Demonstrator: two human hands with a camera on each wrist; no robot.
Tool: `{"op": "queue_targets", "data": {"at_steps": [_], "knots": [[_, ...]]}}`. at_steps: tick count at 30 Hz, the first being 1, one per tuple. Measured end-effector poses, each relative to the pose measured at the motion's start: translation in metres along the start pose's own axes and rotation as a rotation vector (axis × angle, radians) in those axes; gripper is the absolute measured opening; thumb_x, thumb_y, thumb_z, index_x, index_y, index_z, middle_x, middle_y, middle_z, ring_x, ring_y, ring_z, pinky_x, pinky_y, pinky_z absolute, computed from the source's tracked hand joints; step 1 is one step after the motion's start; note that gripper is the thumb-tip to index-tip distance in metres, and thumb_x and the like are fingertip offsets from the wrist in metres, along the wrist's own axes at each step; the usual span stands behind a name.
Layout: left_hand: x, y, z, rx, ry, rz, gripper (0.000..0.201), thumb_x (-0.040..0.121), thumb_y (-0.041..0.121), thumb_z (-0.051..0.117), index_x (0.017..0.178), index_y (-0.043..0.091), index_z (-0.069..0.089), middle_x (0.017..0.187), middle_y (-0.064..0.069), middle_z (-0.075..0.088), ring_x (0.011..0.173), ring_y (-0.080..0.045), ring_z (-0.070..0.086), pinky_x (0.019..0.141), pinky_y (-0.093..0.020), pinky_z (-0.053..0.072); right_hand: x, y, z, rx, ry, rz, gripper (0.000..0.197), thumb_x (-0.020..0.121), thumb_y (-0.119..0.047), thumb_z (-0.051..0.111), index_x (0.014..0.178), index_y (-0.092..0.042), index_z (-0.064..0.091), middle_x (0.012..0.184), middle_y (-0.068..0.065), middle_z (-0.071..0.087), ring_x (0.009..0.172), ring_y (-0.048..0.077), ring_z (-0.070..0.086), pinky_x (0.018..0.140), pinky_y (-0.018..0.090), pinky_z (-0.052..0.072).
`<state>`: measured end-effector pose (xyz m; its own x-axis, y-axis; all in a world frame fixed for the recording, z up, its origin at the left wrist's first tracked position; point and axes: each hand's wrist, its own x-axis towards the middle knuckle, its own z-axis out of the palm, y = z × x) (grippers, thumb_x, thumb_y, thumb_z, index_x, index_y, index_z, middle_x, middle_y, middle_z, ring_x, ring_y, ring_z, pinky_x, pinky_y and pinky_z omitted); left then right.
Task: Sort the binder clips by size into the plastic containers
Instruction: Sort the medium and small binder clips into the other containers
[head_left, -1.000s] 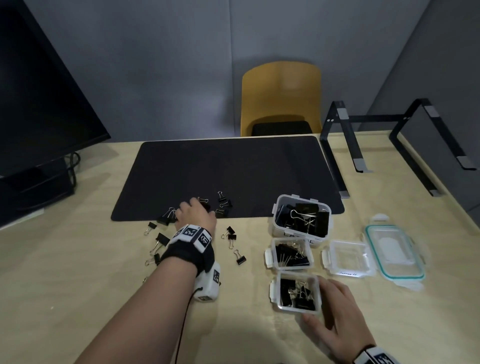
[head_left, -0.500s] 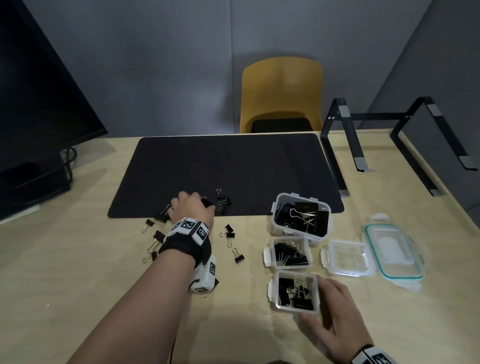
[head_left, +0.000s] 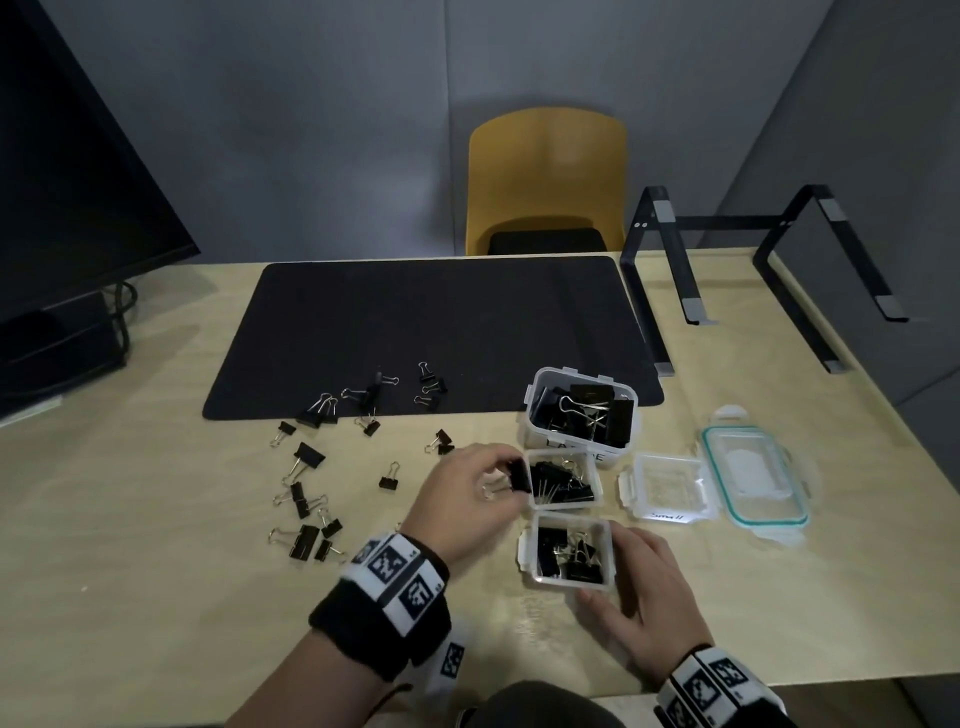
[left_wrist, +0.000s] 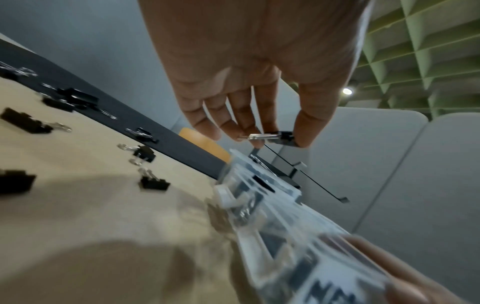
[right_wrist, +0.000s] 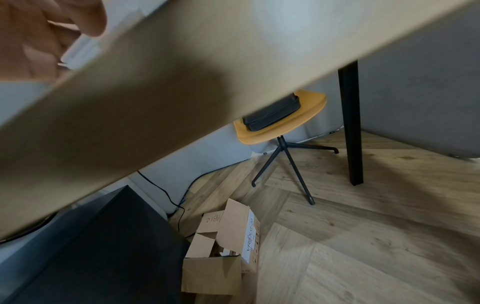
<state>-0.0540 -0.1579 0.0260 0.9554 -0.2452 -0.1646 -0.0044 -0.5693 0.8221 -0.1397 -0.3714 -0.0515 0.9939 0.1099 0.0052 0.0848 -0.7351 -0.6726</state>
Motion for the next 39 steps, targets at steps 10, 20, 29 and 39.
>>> {"op": "queue_targets", "data": {"at_steps": [10,20,29,39], "knots": [[-0.016,-0.002,0.045,0.243,-0.166,0.206,0.041,0.082,0.037,0.063,0.122,0.03,0.055,0.117,0.017,0.051,0.112,-0.002,0.038,0.1,-0.022,0.033,0.0,-0.002,0.0,-0.001,0.031,-0.019,0.065,0.072,-0.068,0.049,0.128,-0.035,0.043,0.114,-0.034,0.04,0.117,-0.006,0.035,0.086,0.014,0.033],[-0.017,-0.015,0.057,0.319,-0.037,0.3,0.026,0.087,0.034,0.06,0.112,0.033,0.065,0.126,0.01,0.042,0.12,-0.009,0.032,0.104,-0.023,0.025,0.0,-0.001,0.001,-0.006,0.031,-0.006,0.067,0.071,-0.065,0.052,0.129,-0.031,0.045,0.112,-0.03,0.045,0.114,-0.008,0.035,0.088,0.017,0.035],[-0.017,-0.014,0.045,0.358,0.004,0.223,0.027,0.091,0.033,0.051,0.114,0.033,0.065,0.132,0.012,0.04,0.125,-0.006,0.028,0.108,-0.028,0.021,0.001,-0.008,-0.003,-0.002,0.016,-0.017,0.067,0.069,-0.074,0.046,0.125,-0.039,0.04,0.112,-0.036,0.04,0.108,-0.011,0.034,0.084,0.017,0.034],[0.005,-0.072,-0.054,0.433,0.446,-0.329,0.028,0.089,0.02,0.053,0.116,0.019,0.057,0.126,0.001,0.051,0.117,-0.018,0.041,0.099,-0.033,0.037,0.001,-0.014,-0.008,0.031,-0.012,0.008,0.068,0.065,-0.079,0.046,0.123,-0.044,0.038,0.11,-0.035,0.04,0.108,0.0,0.038,0.084,0.025,0.036]]}}
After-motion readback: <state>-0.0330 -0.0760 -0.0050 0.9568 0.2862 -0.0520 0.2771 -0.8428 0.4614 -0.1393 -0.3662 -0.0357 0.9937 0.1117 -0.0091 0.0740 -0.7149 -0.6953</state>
